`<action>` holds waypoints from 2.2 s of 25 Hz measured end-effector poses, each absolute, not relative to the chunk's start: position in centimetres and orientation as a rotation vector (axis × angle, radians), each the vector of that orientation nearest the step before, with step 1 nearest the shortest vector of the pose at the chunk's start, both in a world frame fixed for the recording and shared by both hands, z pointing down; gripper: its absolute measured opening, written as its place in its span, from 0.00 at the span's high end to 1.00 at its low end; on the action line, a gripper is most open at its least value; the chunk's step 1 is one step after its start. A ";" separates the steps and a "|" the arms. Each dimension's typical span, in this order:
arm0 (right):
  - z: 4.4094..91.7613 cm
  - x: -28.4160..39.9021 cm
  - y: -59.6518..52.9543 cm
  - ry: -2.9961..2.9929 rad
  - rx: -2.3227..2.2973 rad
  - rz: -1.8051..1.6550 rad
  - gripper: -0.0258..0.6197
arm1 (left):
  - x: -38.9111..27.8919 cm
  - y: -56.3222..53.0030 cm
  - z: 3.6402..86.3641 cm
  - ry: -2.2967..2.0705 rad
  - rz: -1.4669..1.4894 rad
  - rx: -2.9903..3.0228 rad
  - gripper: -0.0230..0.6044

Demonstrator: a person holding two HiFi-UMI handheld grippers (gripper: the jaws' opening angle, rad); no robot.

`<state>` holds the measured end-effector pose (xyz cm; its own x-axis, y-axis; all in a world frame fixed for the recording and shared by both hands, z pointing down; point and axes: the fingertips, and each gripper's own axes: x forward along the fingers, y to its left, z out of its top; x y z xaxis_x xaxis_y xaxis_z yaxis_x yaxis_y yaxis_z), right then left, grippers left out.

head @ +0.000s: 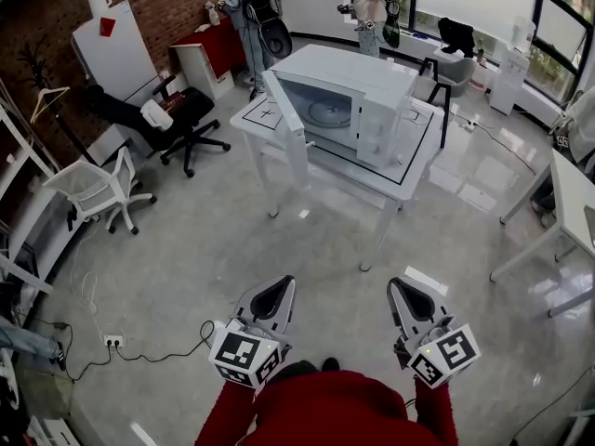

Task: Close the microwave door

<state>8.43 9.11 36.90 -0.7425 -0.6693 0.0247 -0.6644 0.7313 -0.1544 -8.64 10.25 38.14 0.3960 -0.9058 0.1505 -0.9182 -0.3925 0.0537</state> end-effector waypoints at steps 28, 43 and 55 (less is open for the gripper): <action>37.6 8.8 -7.7 2.838 -1.327 -0.269 0.94 | -13.0 -9.6 39.3 -1.772 0.276 2.397 0.68; 39.2 8.7 -15.6 2.767 -1.482 -0.354 0.94 | -10.6 -15.8 40.8 -1.366 0.362 2.589 0.62; 40.0 10.1 -19.8 2.711 -1.666 -0.339 0.94 | -7.1 -18.2 41.2 -1.143 0.316 2.668 0.62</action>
<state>10.10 -19.78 40.02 -0.4569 -0.8750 0.1597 -0.8874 0.4362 -0.1489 -7.11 -18.21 41.17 0.6740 -0.6830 0.2814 -0.7306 -0.6727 0.1171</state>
